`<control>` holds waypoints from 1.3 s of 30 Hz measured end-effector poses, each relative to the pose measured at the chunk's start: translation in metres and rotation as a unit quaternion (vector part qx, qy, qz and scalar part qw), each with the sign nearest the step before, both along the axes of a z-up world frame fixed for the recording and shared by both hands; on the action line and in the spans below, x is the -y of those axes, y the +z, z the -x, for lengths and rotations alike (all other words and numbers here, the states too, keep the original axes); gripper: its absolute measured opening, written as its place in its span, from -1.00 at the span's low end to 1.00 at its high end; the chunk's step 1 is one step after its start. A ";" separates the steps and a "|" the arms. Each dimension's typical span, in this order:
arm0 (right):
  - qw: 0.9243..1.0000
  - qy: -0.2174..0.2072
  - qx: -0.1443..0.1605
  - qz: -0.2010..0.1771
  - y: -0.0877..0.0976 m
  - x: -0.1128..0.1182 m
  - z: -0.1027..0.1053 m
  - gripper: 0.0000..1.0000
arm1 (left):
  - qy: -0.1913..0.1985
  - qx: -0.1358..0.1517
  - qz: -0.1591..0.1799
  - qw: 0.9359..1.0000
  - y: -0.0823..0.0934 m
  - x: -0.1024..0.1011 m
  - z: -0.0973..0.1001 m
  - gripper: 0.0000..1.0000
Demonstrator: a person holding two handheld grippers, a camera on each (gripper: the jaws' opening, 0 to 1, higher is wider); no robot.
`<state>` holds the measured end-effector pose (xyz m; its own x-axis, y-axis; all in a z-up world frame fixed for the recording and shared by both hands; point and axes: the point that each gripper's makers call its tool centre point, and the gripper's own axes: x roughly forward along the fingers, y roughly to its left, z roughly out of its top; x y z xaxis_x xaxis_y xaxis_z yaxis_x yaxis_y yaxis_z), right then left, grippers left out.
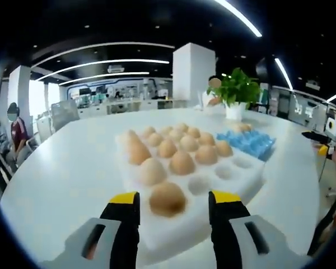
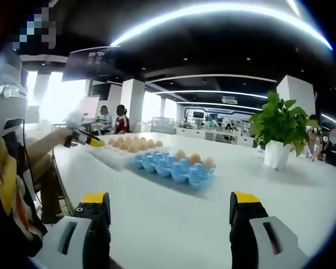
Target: Pick up the eggs on the table and place them into the egg tray on the table
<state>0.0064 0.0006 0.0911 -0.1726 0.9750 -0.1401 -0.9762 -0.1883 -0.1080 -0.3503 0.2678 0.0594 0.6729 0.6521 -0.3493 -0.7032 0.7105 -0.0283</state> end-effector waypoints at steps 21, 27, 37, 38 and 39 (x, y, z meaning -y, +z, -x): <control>1.000 -0.001 -0.002 -0.001 -0.002 -0.001 -0.002 0.84 | -0.011 -0.020 -0.016 1.000 -0.001 -0.002 -0.001 -0.46; 1.000 -0.004 -0.002 -0.002 -0.003 0.000 -0.004 0.84 | -0.011 -0.020 -0.019 1.000 -0.001 -0.003 0.000 -0.50; 1.000 -0.006 -0.001 -0.004 -0.003 0.001 -0.004 0.84 | -0.010 -0.019 -0.020 1.000 0.000 -0.004 0.000 -0.50; 1.000 -0.006 -0.001 -0.005 -0.003 0.001 -0.005 0.84 | -0.010 -0.019 -0.020 1.000 0.000 -0.004 0.000 -0.51; 1.000 -0.007 -0.001 -0.005 -0.003 0.001 -0.005 0.84 | -0.010 -0.020 -0.020 1.000 0.000 -0.004 0.000 -0.51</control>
